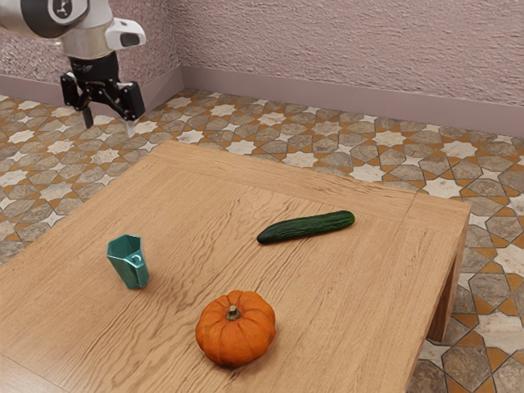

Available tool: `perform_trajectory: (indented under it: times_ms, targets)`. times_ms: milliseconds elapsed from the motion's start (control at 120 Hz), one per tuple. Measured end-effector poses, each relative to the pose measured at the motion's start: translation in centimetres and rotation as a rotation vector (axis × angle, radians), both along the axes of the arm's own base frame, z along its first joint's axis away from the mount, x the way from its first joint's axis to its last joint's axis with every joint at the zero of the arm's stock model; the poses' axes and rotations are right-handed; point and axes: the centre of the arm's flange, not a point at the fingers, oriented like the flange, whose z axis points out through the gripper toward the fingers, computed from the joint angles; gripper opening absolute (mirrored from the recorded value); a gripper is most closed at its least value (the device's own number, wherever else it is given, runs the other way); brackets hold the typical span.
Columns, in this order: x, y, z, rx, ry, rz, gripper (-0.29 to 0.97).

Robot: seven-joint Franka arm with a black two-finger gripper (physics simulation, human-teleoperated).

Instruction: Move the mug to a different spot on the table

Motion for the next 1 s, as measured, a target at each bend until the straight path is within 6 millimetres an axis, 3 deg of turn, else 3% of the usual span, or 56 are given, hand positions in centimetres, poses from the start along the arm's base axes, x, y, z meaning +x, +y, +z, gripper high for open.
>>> perform_trajectory:
  times_ms: [233,383,467,550,642,892,1000]
  targets:
    - [-1.0,0.5,0.7,-0.005,-0.017,0.019,0.68]
    - [-1.4,2.5,-0.9,-0.012,0.001,0.082,0.68]
    - [-1.7,2.1,-3.9,-0.020,0.028,0.154,0.68]
    - [-3.3,1.2,-8.4,-0.038,0.056,0.257,0.68]
    - [-4.0,0.8,-12.1,-0.055,0.054,0.408,0.68]
    - [-4.4,0.5,-19.8,-0.045,0.035,0.790,0.68]
    - [-4.7,0.6,-21.7,-0.044,0.016,0.916,0.68]
